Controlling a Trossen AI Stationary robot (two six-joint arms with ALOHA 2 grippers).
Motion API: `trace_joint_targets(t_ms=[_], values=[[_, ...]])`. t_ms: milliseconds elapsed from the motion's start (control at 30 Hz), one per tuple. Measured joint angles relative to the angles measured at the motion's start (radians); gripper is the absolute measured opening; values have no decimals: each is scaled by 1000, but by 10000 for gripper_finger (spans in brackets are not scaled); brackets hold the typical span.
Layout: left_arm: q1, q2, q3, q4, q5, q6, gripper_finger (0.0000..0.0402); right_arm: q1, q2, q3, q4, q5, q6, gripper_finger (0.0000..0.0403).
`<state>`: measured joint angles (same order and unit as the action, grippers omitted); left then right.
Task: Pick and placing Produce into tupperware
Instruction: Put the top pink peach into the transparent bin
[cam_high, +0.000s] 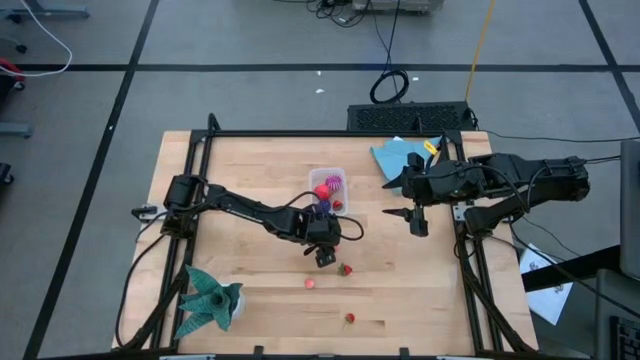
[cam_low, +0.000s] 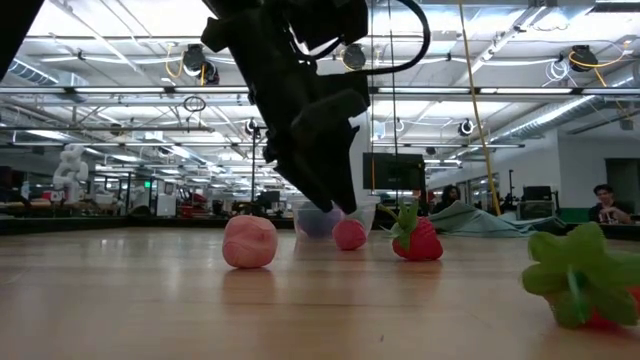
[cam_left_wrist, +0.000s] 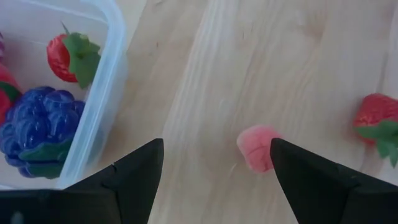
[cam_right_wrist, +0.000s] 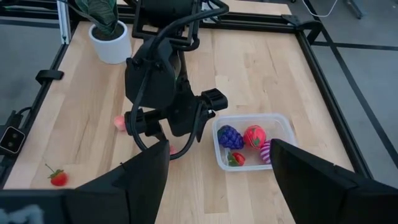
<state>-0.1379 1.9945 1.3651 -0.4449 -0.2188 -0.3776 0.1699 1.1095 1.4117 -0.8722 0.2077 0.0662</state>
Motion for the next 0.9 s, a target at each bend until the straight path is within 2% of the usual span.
trace_joint_targets(t_ms=[700,900], values=[[-11,0,0,10,47,-19,296,0,0,0,0,0,26,270],[-10,44,0,57,71,-9,296,0,0,0,0,-1,26,270]])
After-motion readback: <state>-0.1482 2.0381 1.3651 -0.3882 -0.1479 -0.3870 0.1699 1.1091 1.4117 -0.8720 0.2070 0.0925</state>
